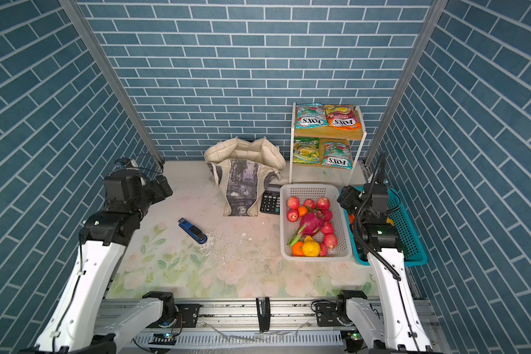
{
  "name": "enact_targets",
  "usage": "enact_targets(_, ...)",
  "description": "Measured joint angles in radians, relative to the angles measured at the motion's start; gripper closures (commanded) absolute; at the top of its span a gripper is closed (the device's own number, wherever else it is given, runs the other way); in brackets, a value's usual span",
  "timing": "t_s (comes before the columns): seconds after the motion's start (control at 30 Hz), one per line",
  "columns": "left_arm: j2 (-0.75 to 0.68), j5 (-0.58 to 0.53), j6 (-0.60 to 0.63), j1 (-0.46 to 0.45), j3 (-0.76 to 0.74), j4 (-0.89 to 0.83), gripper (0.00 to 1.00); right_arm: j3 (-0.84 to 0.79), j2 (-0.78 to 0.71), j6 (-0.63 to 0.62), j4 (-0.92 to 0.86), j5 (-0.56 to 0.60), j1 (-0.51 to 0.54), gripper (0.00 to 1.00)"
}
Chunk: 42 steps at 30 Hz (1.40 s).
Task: Place the food into the grocery bag and tie it
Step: 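Raise both arms and reach both grippers toward the tote bag's top edges, then grasp the bag rim with both grippers and pull it open upright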
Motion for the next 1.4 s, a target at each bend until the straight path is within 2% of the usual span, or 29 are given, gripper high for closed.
enact_targets(0.1,0.163,0.109,-0.007,0.0,0.143,-0.07,0.01,0.02,0.059,0.082,-0.005,-0.117,0.021,0.3)
enact_targets(0.23,0.386,0.226,-0.014,0.0,0.348,-0.122,0.0,0.068,0.153,0.165,0.029,-0.196,0.09,0.3)
enact_targets(0.57,0.839,0.402,-0.043,-0.002,0.74,-0.189,0.06,0.241,0.48,0.311,0.229,-0.23,0.264,0.3)
enact_targets(0.8,1.004,0.456,-0.055,-0.002,0.859,-0.208,0.11,0.356,0.687,0.369,0.308,-0.216,0.314,0.3)
enact_targets(0.97,1.094,0.48,-0.064,0.002,0.941,-0.231,0.19,0.453,0.816,0.392,0.33,-0.198,0.328,0.28)
enact_targets(1.23,1.188,0.531,-0.08,0.024,1.051,-0.24,0.42,0.6,0.975,0.402,0.33,-0.164,0.348,0.3)
enact_targets(1.4,1.203,0.554,-0.08,0.036,1.065,-0.248,0.57,0.658,1.045,0.413,0.325,-0.15,0.375,0.32)
